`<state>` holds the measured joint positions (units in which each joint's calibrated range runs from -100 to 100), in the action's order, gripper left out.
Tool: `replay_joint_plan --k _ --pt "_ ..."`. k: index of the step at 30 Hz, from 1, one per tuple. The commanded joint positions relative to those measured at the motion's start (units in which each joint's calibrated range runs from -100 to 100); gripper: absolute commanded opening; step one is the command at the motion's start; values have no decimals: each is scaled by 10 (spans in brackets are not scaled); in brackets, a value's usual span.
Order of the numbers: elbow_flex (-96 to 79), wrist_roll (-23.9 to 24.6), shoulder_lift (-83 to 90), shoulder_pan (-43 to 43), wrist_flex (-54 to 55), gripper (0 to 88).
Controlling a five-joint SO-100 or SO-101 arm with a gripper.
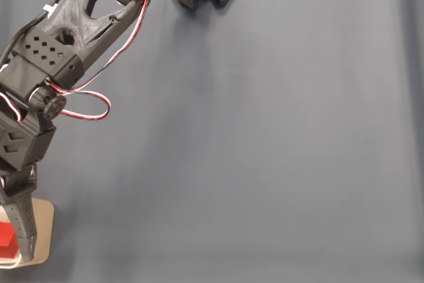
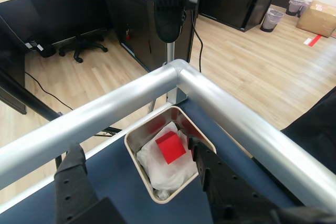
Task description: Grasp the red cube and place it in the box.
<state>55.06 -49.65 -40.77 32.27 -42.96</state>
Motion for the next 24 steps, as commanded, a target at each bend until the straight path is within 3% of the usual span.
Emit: replay_joint_plan --k 1,13,24 --pt "21 5 46 -7 10 417" --pt "-9 1 68 -14 12 4" --pt "-106 11 153 -56 8 0"
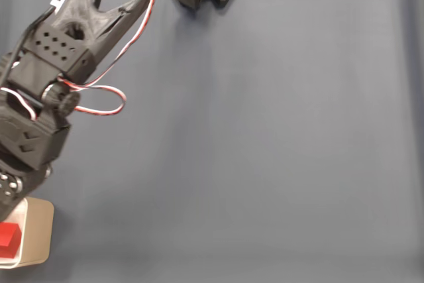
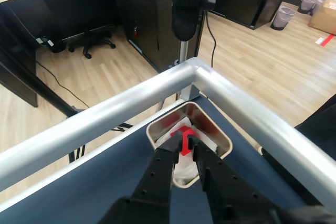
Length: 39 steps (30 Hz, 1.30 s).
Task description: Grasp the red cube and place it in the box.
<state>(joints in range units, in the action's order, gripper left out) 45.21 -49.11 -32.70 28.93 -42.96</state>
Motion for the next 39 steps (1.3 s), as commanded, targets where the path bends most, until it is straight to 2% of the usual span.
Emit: replay_joint_plan --k 1,23,31,39 --pt "-22 6 84 -29 8 0" --pt "-381 18 377 -251 11 0" --pt "-552 16 487 -291 39 0" --pt "-719 17 589 -294 67 0"
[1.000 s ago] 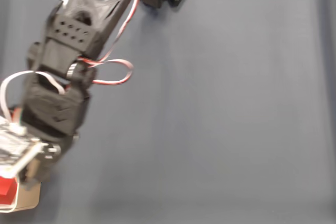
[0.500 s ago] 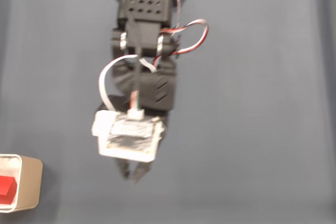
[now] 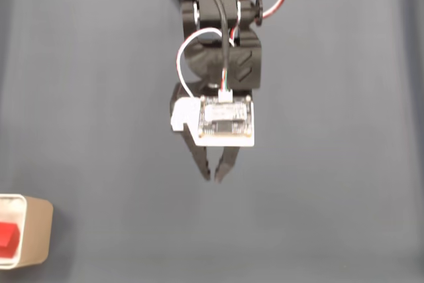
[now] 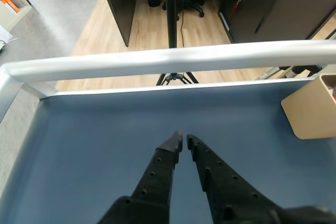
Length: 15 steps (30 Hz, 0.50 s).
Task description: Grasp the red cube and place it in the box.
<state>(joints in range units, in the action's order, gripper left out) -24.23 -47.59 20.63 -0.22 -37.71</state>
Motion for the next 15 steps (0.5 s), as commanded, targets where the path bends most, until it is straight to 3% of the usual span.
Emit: replay_joint_plan --k 1,15 --pt "-45 2 67 -1 18 0" --pt "-354 -7 261 3 75 0"
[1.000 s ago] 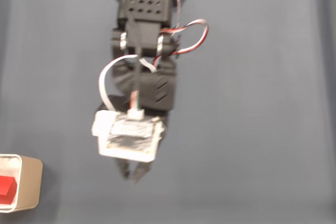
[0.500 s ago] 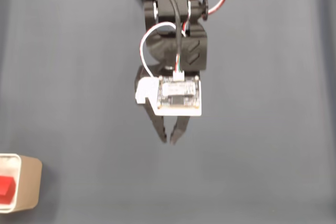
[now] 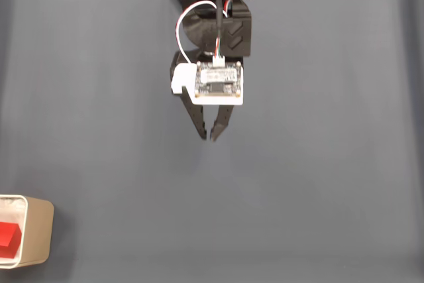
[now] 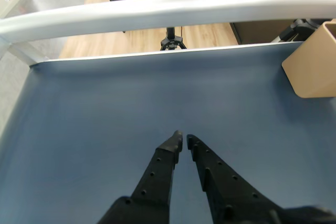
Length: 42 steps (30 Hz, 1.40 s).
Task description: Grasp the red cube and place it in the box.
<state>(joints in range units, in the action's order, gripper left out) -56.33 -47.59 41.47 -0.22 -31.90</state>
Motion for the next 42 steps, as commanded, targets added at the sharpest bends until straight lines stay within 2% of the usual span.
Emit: replay_joint_plan --k 1,12,22,29,42 --pt "-55 -9 66 3 19 0" --pt "-246 -37 221 -3 26 0" --pt "-425 -37 411 -3 -5 0" --pt "-435 -14 484 -12 -109 0" --pt "-435 -11 584 -10 -326 0"
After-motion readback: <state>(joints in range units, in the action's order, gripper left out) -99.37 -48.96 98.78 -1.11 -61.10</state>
